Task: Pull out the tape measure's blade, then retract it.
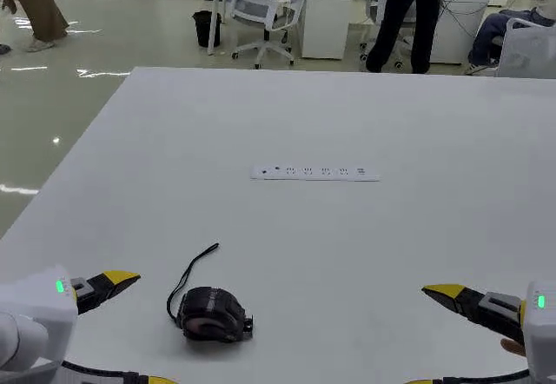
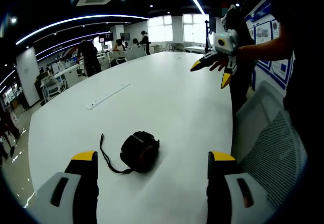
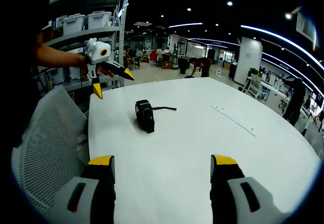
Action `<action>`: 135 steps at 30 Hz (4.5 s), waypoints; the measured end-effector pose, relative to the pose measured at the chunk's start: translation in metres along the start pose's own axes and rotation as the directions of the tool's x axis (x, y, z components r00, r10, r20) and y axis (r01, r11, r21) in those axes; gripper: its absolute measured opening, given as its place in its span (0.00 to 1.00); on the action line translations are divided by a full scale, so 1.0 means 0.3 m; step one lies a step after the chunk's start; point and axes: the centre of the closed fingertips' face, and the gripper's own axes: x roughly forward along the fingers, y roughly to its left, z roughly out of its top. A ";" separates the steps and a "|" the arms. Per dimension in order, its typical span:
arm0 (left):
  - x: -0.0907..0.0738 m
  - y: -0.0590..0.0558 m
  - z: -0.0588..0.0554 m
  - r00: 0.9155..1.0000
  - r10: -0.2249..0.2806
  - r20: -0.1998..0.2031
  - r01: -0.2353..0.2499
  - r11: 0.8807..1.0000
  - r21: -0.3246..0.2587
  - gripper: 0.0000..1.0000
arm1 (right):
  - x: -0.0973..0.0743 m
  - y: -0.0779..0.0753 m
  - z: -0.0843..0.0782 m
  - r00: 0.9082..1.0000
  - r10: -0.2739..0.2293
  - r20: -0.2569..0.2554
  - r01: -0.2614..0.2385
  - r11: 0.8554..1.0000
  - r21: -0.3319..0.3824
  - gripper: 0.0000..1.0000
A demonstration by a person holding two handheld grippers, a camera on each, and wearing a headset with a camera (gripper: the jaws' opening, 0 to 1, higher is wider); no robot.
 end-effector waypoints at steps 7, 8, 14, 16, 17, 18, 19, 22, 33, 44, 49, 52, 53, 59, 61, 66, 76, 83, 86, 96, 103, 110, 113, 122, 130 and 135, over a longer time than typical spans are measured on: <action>0.039 0.008 -0.009 0.999 -0.039 -0.028 0.039 0.999 0.035 0.81 | 0.042 -0.019 -0.005 0.999 0.035 -0.011 -0.035 0.999 -0.025 0.74; 0.045 0.010 -0.010 0.998 -0.046 -0.032 0.048 0.998 0.042 0.80 | 0.050 -0.021 -0.004 0.999 0.042 -0.012 -0.043 0.999 -0.033 0.73; 0.077 0.023 -0.017 0.996 -0.072 -0.053 0.075 0.995 0.068 0.76 | 0.095 -0.037 -0.006 0.997 0.069 -0.020 -0.070 0.996 -0.047 0.70; 0.089 0.028 -0.019 0.995 -0.079 -0.062 0.083 0.994 0.073 0.76 | 0.112 -0.040 -0.006 0.996 0.081 -0.024 -0.083 0.995 -0.052 0.69; 0.094 0.030 -0.020 0.995 -0.082 -0.064 0.087 0.993 0.076 0.75 | 0.118 -0.041 -0.007 0.996 0.086 -0.025 -0.087 0.995 -0.055 0.68; 0.101 0.030 -0.020 0.994 -0.090 -0.067 0.095 0.992 0.084 0.74 | 0.128 -0.044 -0.006 0.995 0.092 -0.025 -0.094 0.994 -0.058 0.68; 0.105 0.030 -0.020 0.993 -0.093 -0.068 0.099 0.991 0.086 0.73 | 0.135 -0.045 -0.005 0.995 0.097 -0.025 -0.098 0.993 -0.059 0.67; 0.123 0.035 -0.028 0.991 -0.107 -0.084 0.115 0.989 0.098 0.71 | 0.160 -0.051 -0.006 0.993 0.111 -0.028 -0.112 0.991 -0.066 0.65; 0.172 0.061 -0.061 0.975 -0.160 -0.155 0.185 0.970 0.161 0.64 | 0.245 -0.060 -0.004 0.985 0.167 -0.045 -0.171 0.981 -0.096 0.60; 0.210 0.074 -0.100 0.953 -0.207 -0.222 0.254 0.945 0.207 0.57 | 0.321 -0.054 -0.007 0.977 0.206 -0.058 -0.211 0.971 -0.109 0.55; 0.232 0.070 -0.117 0.938 -0.233 -0.256 0.295 0.925 0.240 0.54 | 0.364 -0.050 -0.010 0.971 0.231 -0.060 -0.236 0.966 -0.109 0.52; 0.247 0.078 -0.128 0.929 -0.245 -0.276 0.317 0.913 0.256 0.51 | 0.387 -0.042 -0.006 0.967 0.246 -0.064 -0.252 0.961 -0.111 0.51; 0.253 0.081 -0.130 0.927 -0.249 -0.282 0.324 0.908 0.266 0.50 | 0.398 -0.040 -0.008 0.965 0.253 -0.067 -0.259 0.959 -0.116 0.51; 0.275 0.091 -0.147 0.908 -0.273 -0.318 0.366 0.885 0.288 0.47 | 0.447 -0.024 -0.010 0.954 0.290 -0.079 -0.298 0.946 -0.128 0.48; 0.281 0.095 -0.155 0.903 -0.277 -0.329 0.377 0.878 0.295 0.46 | 0.464 -0.018 -0.011 0.950 0.302 -0.085 -0.311 0.941 -0.134 0.47; 0.296 0.096 -0.164 0.897 -0.287 -0.336 0.392 0.868 0.304 0.44 | 0.505 -0.001 -0.014 0.941 0.326 -0.094 -0.337 0.931 -0.142 0.45; 0.321 0.084 -0.176 0.880 -0.310 -0.359 0.428 0.845 0.321 0.39 | 0.580 0.044 -0.028 0.922 0.371 -0.113 -0.385 0.909 -0.161 0.40; 0.331 0.083 -0.171 0.875 -0.325 -0.358 0.442 0.838 0.321 0.33 | 0.629 0.088 -0.044 0.908 0.393 -0.147 -0.416 0.889 -0.193 0.34; 0.333 0.085 -0.174 0.874 -0.323 -0.363 0.444 0.835 0.325 0.32 | 0.648 0.103 -0.042 0.902 0.403 -0.155 -0.428 0.882 -0.199 0.32; 0.340 0.090 -0.177 0.870 -0.332 -0.366 0.451 0.835 0.314 0.30 | 0.703 0.124 -0.039 0.894 0.414 -0.169 -0.443 0.873 -0.204 0.27; 0.342 0.089 -0.178 0.867 -0.345 -0.359 0.456 0.839 0.296 0.30 | 0.731 0.138 -0.035 0.887 0.424 -0.182 -0.457 0.863 -0.215 0.24; 0.338 0.087 -0.181 0.865 -0.349 -0.360 0.453 0.852 0.262 0.28 | 0.750 0.153 -0.043 0.878 0.436 -0.197 -0.472 0.856 -0.208 0.21; 0.337 0.086 -0.182 0.864 -0.347 -0.364 0.451 0.855 0.257 0.28 | 0.756 0.158 -0.045 0.876 0.439 -0.200 -0.475 0.855 -0.206 0.19; 0.332 0.089 -0.186 0.864 -0.341 -0.371 0.444 0.862 0.243 0.28 | 0.768 0.165 -0.044 0.865 0.453 -0.213 -0.491 0.851 -0.185 0.16; 0.331 0.093 -0.185 0.870 -0.333 -0.363 0.431 0.872 0.231 0.28 | 0.769 0.163 -0.044 0.871 0.438 -0.223 -0.477 0.862 -0.172 0.14; 0.330 0.092 -0.185 0.869 -0.332 -0.367 0.431 0.873 0.230 0.27 | 0.765 0.163 -0.047 0.870 0.433 -0.236 -0.476 0.861 -0.179 0.13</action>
